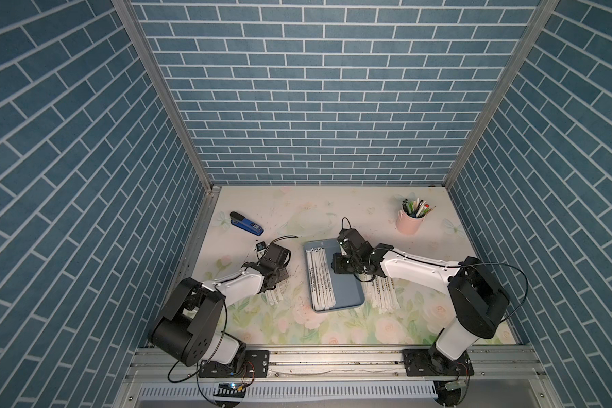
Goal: Put the straws into the storage box
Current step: Pick up the straw from the center of the board.
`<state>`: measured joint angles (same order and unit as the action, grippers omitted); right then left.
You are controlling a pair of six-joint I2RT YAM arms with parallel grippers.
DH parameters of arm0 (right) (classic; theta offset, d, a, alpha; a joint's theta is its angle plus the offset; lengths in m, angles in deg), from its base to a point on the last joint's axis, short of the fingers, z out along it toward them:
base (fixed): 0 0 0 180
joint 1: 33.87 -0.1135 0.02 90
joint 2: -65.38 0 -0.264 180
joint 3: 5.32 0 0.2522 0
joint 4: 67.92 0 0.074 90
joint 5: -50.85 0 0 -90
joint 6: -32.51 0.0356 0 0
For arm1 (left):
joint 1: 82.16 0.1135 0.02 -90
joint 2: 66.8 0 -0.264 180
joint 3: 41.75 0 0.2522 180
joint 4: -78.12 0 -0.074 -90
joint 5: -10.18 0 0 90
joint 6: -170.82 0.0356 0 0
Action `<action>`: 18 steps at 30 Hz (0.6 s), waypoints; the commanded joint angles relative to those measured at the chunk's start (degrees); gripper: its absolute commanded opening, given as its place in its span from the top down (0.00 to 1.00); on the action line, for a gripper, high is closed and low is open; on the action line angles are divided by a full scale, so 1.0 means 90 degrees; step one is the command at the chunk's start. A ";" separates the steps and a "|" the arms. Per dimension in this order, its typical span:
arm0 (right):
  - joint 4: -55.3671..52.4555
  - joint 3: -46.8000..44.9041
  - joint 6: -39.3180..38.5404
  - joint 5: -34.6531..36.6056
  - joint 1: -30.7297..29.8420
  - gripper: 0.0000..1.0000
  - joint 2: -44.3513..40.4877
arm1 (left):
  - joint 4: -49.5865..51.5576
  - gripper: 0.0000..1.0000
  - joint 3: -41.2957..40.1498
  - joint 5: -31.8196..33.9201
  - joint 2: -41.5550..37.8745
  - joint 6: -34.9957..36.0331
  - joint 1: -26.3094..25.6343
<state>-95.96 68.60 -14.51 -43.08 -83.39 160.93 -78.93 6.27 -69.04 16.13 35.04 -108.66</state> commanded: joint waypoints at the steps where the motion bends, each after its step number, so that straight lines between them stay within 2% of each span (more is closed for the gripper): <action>1: -0.0044 -0.0063 -0.0186 0.0154 -0.0026 0.79 -0.0107 | 0.0329 1.00 0.0033 -0.0198 0.0131 -0.0023 -0.0108; 18: -0.0044 -0.0142 -0.0176 0.0211 -0.0026 0.79 -0.0182 | 0.0960 1.00 0.0517 0.0118 -0.0492 -0.0231 -0.0478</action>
<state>-95.98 67.94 -14.51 -42.31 -83.39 160.93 -72.88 9.33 -69.36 12.94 33.66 -112.22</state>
